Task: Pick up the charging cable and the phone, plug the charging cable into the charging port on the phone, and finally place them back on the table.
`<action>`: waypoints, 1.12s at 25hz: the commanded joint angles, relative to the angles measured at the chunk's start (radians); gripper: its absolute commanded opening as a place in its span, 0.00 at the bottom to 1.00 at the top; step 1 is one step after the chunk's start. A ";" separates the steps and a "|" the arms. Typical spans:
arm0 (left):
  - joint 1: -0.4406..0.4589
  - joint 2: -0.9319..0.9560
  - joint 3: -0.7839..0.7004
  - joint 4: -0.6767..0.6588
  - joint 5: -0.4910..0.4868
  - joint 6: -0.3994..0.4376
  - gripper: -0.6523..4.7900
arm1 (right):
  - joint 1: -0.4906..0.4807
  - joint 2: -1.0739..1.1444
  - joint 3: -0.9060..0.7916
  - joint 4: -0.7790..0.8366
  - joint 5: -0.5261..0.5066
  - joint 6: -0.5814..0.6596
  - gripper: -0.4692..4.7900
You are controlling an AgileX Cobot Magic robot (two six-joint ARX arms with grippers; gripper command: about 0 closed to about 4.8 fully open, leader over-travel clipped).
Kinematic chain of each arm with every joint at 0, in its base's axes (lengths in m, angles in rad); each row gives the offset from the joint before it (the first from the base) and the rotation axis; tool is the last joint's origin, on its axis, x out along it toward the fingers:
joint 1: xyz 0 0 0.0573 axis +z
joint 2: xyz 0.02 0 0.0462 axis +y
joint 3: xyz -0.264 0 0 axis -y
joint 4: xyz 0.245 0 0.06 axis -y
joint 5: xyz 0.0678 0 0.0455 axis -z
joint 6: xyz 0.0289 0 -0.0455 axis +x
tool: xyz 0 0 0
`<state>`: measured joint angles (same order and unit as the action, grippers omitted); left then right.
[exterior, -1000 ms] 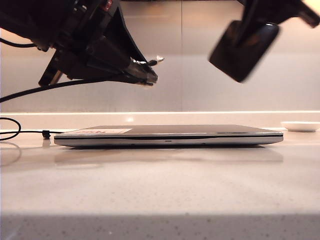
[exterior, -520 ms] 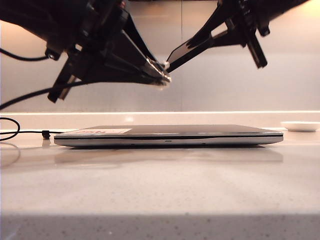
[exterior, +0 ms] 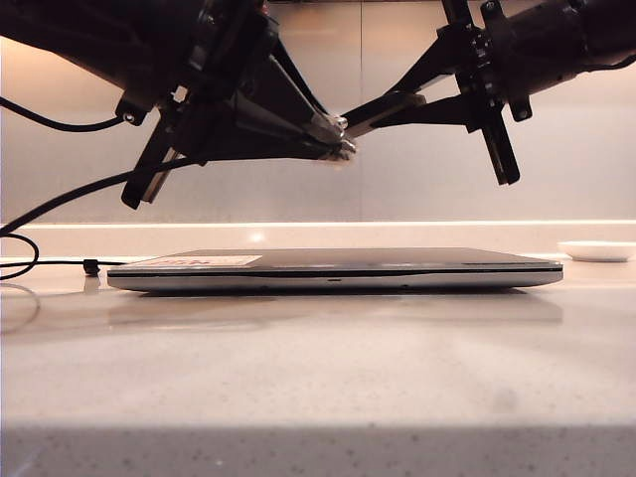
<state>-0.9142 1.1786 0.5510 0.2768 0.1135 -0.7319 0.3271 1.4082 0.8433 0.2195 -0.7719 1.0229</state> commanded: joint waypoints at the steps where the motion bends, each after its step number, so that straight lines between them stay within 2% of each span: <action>1: -0.001 -0.001 0.002 0.018 0.003 -0.006 0.11 | 0.000 -0.009 -0.003 0.057 -0.035 0.010 0.08; 10: -0.001 -0.001 0.002 0.018 0.003 -0.006 0.11 | 0.002 -0.009 -0.004 0.095 -0.066 0.024 0.08; 17: -0.001 -0.001 0.002 0.018 0.003 -0.006 0.11 | 0.002 -0.010 -0.003 0.101 -0.018 -0.007 0.08; 28: -0.001 -0.001 0.002 0.018 0.003 -0.006 0.11 | 0.002 -0.009 -0.004 0.087 -0.065 -0.038 0.08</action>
<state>-0.9142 1.1790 0.5510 0.2768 0.1139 -0.7349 0.3283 1.4082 0.8330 0.2710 -0.8196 0.9993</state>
